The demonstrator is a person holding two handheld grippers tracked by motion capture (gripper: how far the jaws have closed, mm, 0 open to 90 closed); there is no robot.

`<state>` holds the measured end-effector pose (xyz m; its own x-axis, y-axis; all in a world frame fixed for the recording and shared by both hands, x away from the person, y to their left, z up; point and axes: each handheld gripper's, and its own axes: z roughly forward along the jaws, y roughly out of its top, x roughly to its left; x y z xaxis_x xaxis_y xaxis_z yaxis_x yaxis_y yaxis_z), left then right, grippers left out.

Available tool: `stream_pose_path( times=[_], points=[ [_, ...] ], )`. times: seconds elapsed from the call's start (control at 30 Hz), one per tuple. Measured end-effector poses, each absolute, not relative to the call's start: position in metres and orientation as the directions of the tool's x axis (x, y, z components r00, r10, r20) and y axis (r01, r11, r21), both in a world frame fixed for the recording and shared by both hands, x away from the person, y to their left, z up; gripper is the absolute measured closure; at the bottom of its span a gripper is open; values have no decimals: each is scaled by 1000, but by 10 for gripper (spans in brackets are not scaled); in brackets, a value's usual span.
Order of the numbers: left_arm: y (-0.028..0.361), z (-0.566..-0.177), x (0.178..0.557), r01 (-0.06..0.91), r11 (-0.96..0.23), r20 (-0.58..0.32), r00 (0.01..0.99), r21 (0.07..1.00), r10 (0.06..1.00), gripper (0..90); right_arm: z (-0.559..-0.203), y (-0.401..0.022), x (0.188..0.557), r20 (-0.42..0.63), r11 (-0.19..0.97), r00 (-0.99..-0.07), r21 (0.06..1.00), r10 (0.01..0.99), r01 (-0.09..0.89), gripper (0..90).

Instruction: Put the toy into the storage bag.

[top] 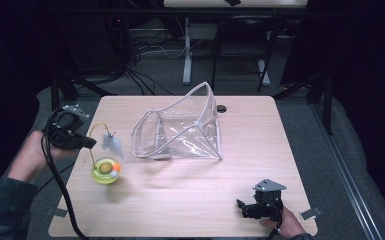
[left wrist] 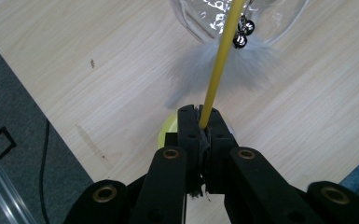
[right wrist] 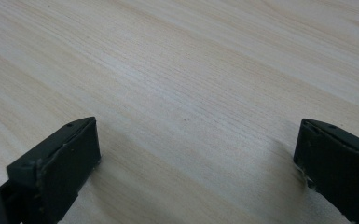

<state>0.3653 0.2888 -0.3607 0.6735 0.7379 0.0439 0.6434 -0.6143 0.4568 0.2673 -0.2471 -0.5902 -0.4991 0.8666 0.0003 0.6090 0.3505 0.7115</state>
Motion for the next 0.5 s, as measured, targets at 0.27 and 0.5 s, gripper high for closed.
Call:
stream_pose_path(
  times=[0.27, 0.5],
  points=[
    [292, -353, 374, 653, -613, 42, 669, 444, 743, 882, -590, -247, 267, -4, 355, -499, 708, 866, 610, 0],
    [292, -348, 380, 658, -617, 41, 669, 430, 742, 882, -590, -247, 267, -5, 355, -500, 710, 866, 608, 0]
  ],
)
